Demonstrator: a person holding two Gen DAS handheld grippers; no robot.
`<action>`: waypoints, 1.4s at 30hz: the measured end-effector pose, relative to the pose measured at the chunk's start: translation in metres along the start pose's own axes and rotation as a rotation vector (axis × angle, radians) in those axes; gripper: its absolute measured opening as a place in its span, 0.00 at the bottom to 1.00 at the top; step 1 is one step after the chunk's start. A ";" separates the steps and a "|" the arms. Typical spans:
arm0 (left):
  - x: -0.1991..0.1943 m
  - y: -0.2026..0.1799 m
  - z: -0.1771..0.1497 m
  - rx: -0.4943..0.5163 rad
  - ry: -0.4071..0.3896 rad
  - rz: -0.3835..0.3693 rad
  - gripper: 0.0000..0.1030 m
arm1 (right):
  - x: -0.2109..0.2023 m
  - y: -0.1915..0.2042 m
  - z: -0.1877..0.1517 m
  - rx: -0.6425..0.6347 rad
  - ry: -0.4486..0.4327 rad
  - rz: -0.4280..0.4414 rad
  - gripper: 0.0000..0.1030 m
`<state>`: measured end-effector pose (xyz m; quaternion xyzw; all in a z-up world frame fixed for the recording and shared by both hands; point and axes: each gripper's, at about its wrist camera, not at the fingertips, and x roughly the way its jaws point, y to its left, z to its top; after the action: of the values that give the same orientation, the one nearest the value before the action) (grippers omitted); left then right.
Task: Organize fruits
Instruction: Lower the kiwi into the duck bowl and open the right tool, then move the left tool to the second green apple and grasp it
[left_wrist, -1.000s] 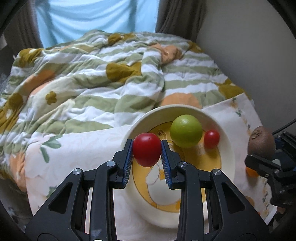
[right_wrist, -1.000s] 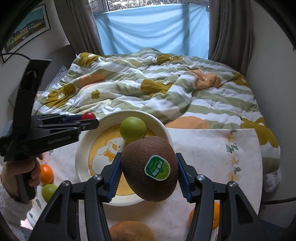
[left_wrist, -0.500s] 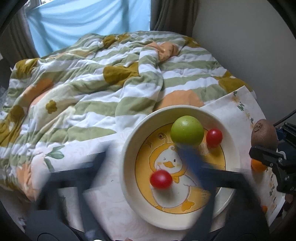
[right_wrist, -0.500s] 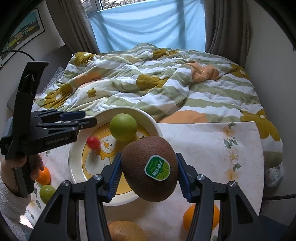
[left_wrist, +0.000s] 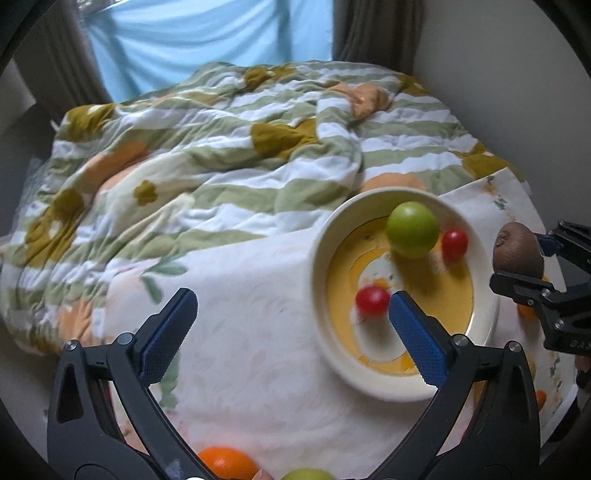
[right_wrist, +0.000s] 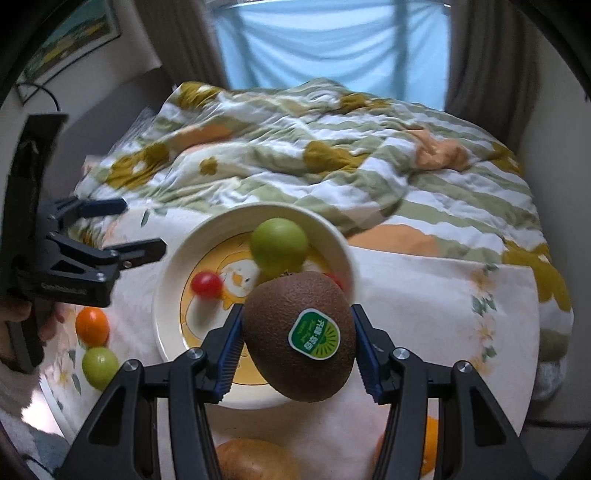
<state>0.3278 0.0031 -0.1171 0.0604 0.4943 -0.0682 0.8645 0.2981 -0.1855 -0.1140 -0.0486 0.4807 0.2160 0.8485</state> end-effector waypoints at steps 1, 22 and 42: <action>-0.002 0.002 -0.003 -0.004 0.002 0.004 1.00 | 0.004 0.002 0.001 -0.011 0.009 0.012 0.50; -0.019 0.023 -0.048 -0.081 0.006 0.024 1.00 | 0.046 0.025 -0.001 -0.187 0.061 0.011 0.79; -0.103 0.048 -0.077 -0.103 -0.100 0.063 1.00 | -0.056 0.042 -0.015 -0.028 -0.114 -0.084 1.00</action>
<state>0.2195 0.0698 -0.0652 0.0281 0.4513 -0.0185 0.8917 0.2440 -0.1702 -0.0699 -0.0680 0.4262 0.1894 0.8820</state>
